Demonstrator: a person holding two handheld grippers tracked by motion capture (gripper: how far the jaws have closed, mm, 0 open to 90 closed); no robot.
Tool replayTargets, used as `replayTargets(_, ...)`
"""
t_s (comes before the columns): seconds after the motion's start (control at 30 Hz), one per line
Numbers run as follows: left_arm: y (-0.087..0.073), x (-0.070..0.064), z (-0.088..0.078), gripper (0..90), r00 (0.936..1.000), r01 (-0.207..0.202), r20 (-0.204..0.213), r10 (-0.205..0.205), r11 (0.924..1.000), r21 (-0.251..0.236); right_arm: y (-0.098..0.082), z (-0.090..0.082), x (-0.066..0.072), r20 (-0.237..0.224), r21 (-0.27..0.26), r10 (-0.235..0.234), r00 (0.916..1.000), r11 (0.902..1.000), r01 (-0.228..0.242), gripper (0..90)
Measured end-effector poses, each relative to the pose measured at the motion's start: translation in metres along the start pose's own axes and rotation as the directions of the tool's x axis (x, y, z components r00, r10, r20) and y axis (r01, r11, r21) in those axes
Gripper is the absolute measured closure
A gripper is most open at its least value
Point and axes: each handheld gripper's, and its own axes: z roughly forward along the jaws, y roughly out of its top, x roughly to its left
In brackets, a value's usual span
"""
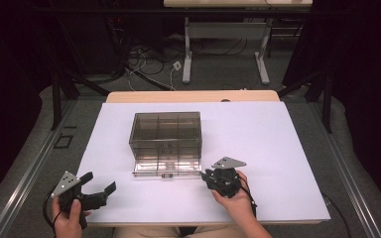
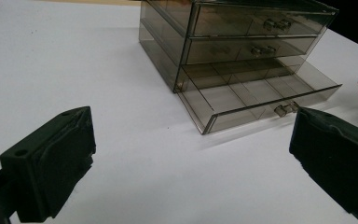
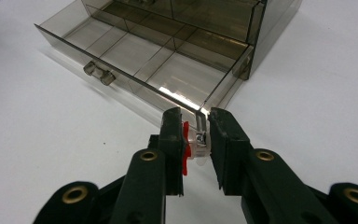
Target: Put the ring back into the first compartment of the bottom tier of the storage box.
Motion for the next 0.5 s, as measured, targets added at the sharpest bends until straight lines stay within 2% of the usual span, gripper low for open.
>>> replayTargets(0.2, -0.0002, 0.0000, 0.0005, 0.5, 1.0000, 0.001, 0.003, -0.001, 1.0000, 0.003, 0.0031, -0.0030, 0.0016, -0.008, -0.009, 0.000, 1.0000, 1.0000, 0.000, 75.3)
replayTargets(0.27, -0.0004, 0.0001, 0.0006, 0.5, 1.0000, 0.003, 0.003, -0.003, 1.0000, 0.003, 0.0047, -0.0051, 0.0022, -0.009, 0.009, 0.001, 1.0000, 1.0000, -0.001, 75.3)
replayTargets(0.3, -0.0005, 0.0001, 0.0006, 0.5, 1.0000, 0.004, 0.003, -0.004, 1.0000, 0.002, 0.0049, -0.0047, 0.0026, -0.010, -0.008, 0.002, 0.9999, 1.0000, -0.002, 75.4)
replayTargets(0.5, -0.0008, -0.0001, 0.0007, 0.5, 0.9999, 0.013, 0.003, -0.013, 0.9999, 0.000, 0.0098, -0.0068, 0.0059, -0.016, -0.022, 0.001, 0.9999, 0.9998, -0.001, 75.3)
